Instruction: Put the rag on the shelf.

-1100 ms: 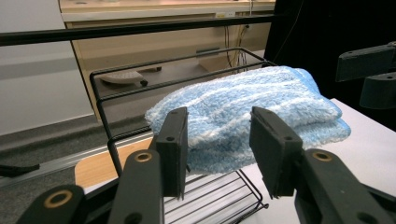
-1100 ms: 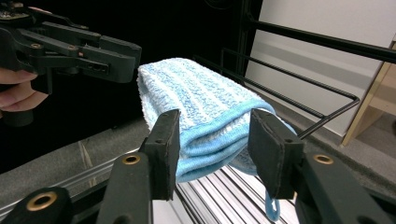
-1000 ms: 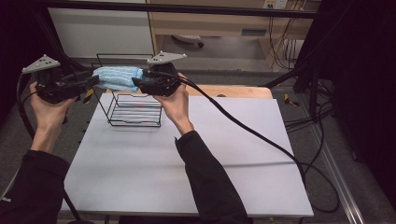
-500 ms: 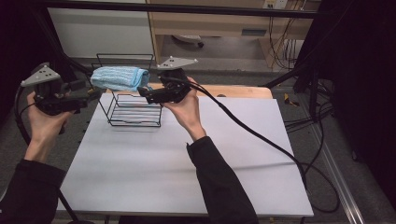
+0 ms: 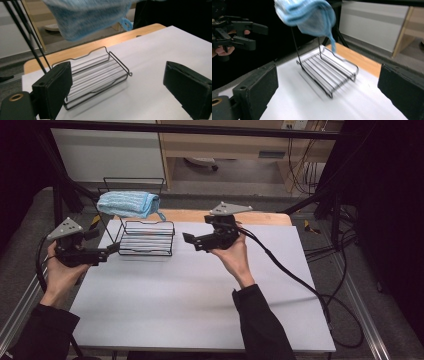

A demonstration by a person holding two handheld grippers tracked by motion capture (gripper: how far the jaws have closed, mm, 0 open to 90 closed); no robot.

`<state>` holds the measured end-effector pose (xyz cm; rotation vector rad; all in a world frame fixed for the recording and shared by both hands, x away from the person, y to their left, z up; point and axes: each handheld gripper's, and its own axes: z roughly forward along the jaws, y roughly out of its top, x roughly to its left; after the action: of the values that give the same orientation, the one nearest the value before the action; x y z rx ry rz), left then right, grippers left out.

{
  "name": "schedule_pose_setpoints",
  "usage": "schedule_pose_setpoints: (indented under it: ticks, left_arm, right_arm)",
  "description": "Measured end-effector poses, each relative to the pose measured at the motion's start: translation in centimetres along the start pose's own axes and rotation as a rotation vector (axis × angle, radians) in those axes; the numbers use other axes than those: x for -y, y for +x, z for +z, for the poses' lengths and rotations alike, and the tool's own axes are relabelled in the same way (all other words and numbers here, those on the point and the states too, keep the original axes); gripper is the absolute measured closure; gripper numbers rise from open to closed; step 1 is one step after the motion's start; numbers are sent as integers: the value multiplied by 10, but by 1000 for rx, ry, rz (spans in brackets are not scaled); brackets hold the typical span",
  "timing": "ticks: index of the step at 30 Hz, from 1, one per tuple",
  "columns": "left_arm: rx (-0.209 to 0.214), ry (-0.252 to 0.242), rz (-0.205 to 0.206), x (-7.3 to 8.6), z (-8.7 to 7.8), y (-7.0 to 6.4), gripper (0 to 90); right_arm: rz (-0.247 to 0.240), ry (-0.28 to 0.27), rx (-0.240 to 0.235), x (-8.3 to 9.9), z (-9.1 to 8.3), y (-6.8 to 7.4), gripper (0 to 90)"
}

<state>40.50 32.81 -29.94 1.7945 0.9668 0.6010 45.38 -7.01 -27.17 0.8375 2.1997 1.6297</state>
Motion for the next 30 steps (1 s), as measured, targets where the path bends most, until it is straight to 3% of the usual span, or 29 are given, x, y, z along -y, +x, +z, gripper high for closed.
schedule_pose_setpoints:
  ticks: [9, 14, 24, 26, 30]
  left_arm:
    - [48, 36, -15, 41, 17, -23, 89]
    - [57, 59, -1, 60, 28, -35, 91]
    - [86, 117, -2, 101, 45, -46, 98]
    - [86, 144, 9, 106, 48, -46, 98]
    - [95, 149, 8, 112, 50, -47, 98]
  right_arm:
    - [67, 37, 28, 55, -54, -28, 8]
    - [96, 54, 44, 88, -79, -39, 7]
    - [142, 88, 80, 156, -112, -60, 7]
    - [150, 99, 84, 169, -117, -64, 7]
    - [159, 108, 92, 190, -125, -67, 7]
